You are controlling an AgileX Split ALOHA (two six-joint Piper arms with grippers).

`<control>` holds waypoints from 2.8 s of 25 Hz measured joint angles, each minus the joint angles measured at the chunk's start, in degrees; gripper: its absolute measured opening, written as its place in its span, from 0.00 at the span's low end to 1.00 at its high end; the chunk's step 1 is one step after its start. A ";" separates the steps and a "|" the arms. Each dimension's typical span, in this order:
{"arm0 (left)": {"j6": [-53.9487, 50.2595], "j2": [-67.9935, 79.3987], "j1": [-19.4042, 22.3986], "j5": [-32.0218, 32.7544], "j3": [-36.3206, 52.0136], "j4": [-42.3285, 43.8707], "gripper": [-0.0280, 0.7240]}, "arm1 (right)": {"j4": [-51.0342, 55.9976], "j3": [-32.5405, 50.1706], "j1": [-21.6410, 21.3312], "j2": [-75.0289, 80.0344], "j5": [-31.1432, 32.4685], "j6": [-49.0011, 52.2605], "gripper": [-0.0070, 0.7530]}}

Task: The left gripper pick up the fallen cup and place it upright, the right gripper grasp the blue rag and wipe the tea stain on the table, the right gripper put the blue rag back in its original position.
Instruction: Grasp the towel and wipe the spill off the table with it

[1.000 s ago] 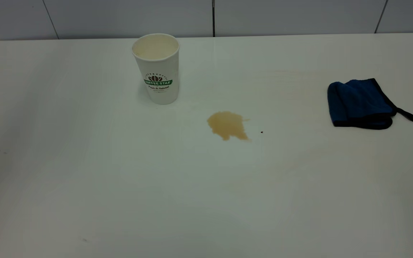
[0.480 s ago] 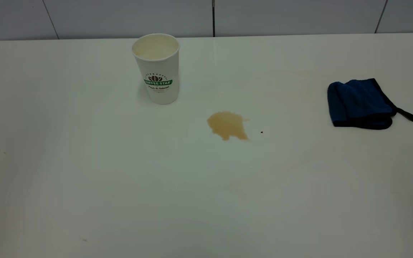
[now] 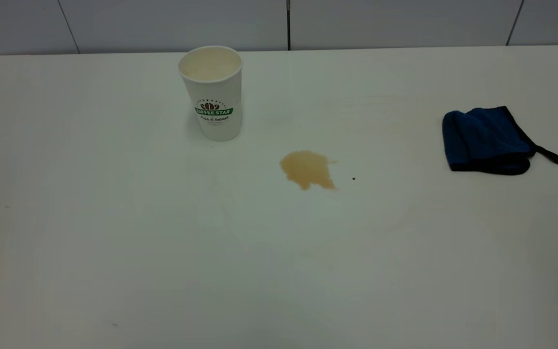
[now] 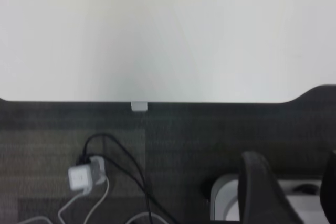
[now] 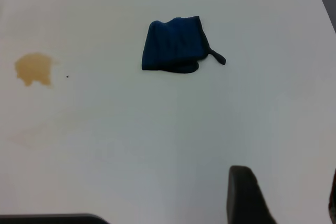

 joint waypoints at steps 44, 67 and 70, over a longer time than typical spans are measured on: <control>0.24 -23.80 0.00 1.81 1.87 0.00 0.47 | 0.00 0.00 0.00 0.00 0.00 0.00 0.56; 0.24 -23.80 0.00 1.81 1.87 0.00 0.47 | 4.41 -15.15 0.00 45.74 -9.60 -1.04 0.96; 0.24 -23.80 0.00 1.81 1.87 0.00 0.47 | 3.96 -22.42 0.00 60.91 -9.53 -1.99 0.96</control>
